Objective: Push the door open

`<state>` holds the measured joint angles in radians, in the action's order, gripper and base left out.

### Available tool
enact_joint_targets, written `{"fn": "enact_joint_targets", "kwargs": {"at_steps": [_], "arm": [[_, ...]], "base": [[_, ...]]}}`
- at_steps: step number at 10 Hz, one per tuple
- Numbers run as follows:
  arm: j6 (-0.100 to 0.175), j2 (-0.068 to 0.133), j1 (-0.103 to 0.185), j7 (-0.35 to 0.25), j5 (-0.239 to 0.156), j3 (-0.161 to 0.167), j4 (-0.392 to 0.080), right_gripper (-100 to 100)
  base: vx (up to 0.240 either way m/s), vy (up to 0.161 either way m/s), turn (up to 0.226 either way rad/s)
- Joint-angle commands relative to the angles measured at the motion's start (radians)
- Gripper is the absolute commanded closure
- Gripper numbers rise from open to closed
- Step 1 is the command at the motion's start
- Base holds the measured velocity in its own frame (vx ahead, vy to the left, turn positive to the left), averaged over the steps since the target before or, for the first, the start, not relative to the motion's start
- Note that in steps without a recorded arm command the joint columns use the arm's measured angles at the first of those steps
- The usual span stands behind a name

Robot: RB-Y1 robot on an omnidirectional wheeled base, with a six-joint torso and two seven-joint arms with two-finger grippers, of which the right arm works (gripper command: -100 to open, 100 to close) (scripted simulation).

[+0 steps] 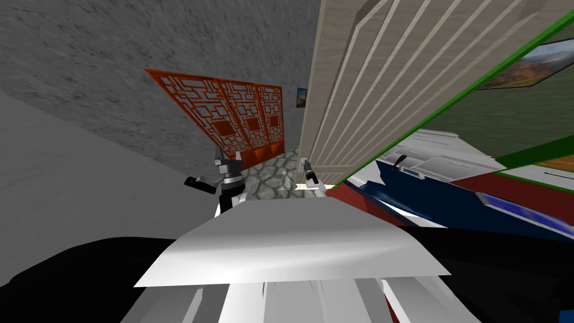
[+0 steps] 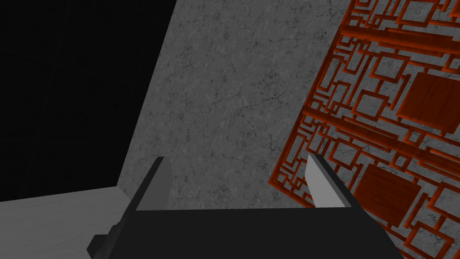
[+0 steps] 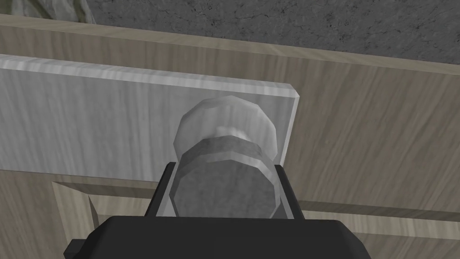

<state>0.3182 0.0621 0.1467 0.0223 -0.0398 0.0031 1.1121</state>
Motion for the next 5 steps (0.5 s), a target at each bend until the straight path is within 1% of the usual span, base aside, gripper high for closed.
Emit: {"fn": "enact_joint_targets", "kwargs": {"at_steps": [1,2,3,4,5], "arm": [[-0.004,0.009,0.000,0.004,-0.005,-0.035,0.008,100],[-0.004,0.008,0.002,0.005,-0.006,-0.043,0.007,100],[-0.004,0.005,0.004,0.009,-0.008,-0.059,0.004,100],[-0.004,0.002,0.006,0.012,-0.010,-0.074,0.001,100],[-0.004,-0.002,0.008,0.015,-0.012,-0.088,-0.001,100]], "base": [[0.175,0.116,-0.094],[0.149,0.110,-0.059],[0.134,0.137,-0.091],[0.139,0.148,-0.091],[0.177,0.163,-0.138]]}}
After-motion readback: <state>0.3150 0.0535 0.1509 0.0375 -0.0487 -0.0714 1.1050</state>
